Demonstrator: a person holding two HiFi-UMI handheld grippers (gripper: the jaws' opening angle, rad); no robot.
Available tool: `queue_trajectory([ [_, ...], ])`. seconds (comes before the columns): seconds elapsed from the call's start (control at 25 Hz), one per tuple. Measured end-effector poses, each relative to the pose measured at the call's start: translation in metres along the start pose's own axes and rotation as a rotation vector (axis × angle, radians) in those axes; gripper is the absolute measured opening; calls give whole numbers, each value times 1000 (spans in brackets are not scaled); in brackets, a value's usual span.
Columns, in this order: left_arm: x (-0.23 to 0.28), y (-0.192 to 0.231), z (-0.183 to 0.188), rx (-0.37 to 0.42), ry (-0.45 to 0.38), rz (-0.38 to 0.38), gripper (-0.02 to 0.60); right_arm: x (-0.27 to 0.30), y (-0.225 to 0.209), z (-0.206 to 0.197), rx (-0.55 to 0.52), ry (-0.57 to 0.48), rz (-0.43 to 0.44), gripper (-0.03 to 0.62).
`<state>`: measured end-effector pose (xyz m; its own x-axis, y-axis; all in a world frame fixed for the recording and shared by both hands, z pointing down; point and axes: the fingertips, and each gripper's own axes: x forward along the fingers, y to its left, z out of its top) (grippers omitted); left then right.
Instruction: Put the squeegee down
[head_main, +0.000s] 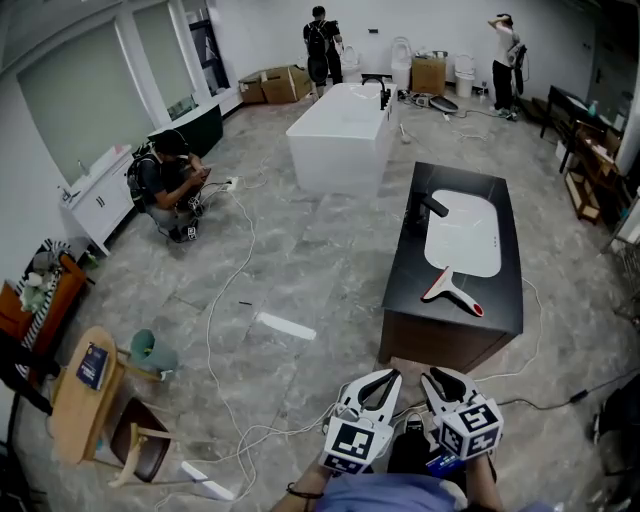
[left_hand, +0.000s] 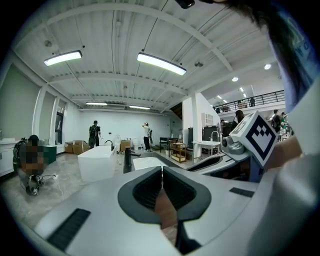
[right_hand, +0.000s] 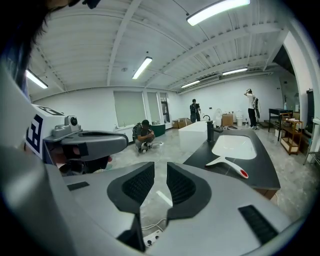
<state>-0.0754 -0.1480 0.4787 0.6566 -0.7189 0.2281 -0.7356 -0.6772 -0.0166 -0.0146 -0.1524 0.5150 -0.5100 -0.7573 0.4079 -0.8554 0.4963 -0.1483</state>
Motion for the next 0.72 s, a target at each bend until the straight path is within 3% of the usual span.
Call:
queue_trajectory([
  [0.36,-54,-27,-21,23,6,-89,18,-48,62,-37,19,30,-75,69],
  [0.72,-83,-49,-19,2,-29,-106,18,-79,86,-43,-12,38,-121,57],
])
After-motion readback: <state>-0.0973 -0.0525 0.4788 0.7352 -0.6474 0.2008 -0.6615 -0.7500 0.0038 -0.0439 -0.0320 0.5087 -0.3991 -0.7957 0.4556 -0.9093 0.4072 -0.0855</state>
